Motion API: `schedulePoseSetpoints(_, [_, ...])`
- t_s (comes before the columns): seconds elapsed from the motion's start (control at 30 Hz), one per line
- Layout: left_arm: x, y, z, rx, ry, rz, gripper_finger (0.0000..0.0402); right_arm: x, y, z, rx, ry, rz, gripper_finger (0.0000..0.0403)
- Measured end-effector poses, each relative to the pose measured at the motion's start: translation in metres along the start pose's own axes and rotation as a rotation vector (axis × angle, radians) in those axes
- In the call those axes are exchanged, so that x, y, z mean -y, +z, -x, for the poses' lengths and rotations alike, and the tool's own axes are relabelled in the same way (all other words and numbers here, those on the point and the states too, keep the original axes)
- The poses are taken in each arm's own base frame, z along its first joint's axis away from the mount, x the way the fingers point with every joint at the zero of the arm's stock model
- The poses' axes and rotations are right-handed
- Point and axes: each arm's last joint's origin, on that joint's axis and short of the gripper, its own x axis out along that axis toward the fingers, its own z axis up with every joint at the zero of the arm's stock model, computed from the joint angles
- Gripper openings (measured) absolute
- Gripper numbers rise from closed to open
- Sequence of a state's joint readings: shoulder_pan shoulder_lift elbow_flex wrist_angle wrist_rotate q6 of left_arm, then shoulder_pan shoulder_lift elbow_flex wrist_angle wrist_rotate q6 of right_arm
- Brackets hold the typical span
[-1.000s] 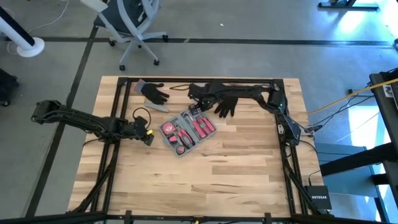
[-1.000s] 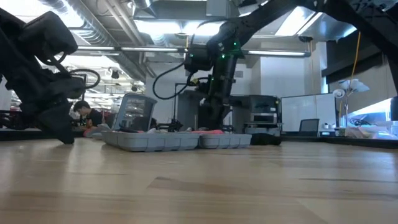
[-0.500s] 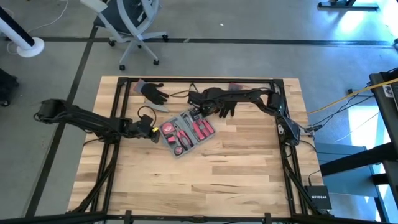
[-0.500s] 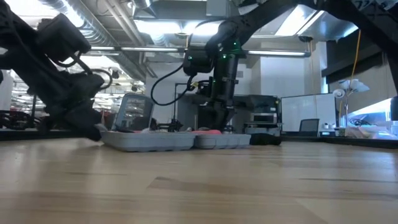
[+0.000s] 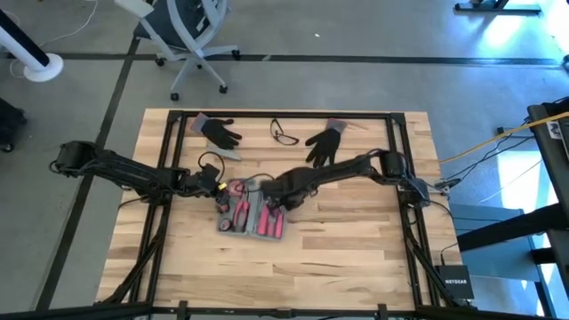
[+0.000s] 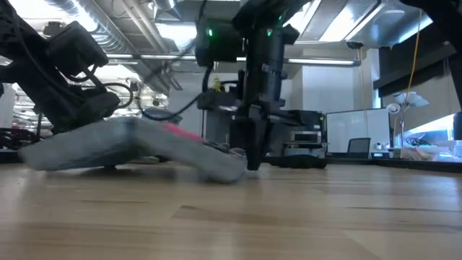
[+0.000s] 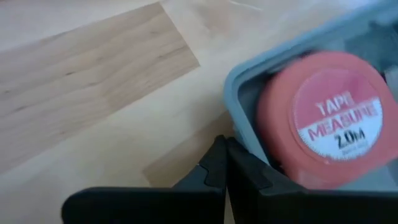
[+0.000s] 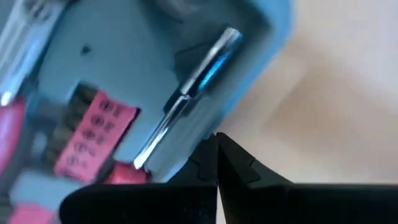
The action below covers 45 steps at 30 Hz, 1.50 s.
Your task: Prefit tool cases
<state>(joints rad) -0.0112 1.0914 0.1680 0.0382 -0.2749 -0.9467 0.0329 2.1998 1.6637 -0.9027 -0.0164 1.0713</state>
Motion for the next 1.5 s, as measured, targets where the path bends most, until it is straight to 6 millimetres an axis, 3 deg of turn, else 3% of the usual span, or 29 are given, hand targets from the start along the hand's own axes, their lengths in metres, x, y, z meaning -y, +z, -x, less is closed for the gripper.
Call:
schedulePoseSetpoints(0.17, [0.001, 0.0, 0.002, -0.014, -0.025, -0.02, 0.0, -0.005, -0.014, 0.0, 0.02, -0.029, -0.014, 0.0])
schedulePoseSetpoints(0.6, [-0.002, -0.001, 0.011, -0.041, -0.019, -0.063, 0.0, 0.005, -0.013, 0.002, -0.018, -0.117, 0.027, 0.0])
schedulePoseSetpoints(0.97, [-0.007, 0.003, 0.029, -0.008, -0.047, -0.117, 0.0, 0.015, -0.017, 0.044, 0.045, -0.147, 0.059, 0.0])
schedulePoseSetpoints(1.27, [-0.012, 0.004, 0.041, 0.022, -0.06, -0.161, 0.0, -0.036, -0.027, 0.055, 0.19, 0.292, 0.108, 0.0])
schedulePoseSetpoints(1.5, [-0.013, 0.003, 0.041, 0.015, -0.049, -0.163, 0.0, -0.044, -0.026, 0.026, 0.143, 0.312, 0.063, 0.0])
